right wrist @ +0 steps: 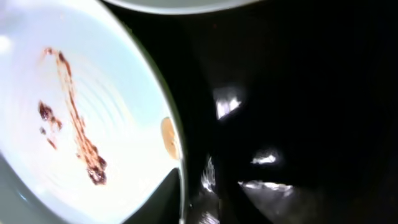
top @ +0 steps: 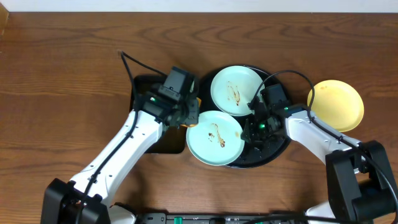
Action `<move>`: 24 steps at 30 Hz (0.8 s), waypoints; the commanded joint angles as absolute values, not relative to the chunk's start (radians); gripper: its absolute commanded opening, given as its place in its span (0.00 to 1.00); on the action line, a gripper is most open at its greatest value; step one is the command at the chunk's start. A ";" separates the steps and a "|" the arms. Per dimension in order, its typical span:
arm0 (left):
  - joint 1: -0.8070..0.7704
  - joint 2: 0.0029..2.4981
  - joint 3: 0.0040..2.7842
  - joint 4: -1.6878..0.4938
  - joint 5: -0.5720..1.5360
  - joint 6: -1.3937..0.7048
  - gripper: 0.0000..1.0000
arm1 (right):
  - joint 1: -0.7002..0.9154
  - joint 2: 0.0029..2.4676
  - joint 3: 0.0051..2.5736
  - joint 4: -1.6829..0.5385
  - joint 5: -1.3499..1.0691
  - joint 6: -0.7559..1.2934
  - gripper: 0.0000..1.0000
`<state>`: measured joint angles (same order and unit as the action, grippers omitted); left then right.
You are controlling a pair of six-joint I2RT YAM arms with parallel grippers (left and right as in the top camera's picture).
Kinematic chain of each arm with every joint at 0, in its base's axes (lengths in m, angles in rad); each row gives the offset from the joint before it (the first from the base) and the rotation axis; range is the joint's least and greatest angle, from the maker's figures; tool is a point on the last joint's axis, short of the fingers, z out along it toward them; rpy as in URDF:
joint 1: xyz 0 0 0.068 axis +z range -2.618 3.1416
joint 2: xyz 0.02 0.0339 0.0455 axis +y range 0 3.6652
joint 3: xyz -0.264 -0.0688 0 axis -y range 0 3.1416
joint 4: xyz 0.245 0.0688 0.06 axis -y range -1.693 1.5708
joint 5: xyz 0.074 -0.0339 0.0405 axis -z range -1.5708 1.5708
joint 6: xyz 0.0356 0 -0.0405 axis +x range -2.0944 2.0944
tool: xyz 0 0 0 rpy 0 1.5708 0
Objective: Clean dirty plates on tray and stack at the side
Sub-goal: 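Move the right gripper to the rim of the lower light-blue plate, then scrub the lower light-blue plate with the sponge in the left gripper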
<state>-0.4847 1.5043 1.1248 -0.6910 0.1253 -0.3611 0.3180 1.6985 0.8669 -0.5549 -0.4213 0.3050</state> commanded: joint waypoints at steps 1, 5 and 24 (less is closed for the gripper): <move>-0.516 1.515 1.109 -0.686 0.123 -0.345 0.08 | 0.329 1.705 0.867 -0.558 -0.419 0.331 0.10; -0.557 1.531 1.109 -0.663 0.124 -0.355 0.08 | 0.329 1.705 0.866 -0.583 -0.397 0.339 0.01; -0.714 1.604 1.109 -0.577 0.183 -0.391 0.08 | 0.329 1.705 0.866 -0.628 -0.285 0.397 0.01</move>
<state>-0.6899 1.5990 1.1179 -0.5804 0.1631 -0.3698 0.3183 1.6985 0.8677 -0.6186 -0.3653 0.3790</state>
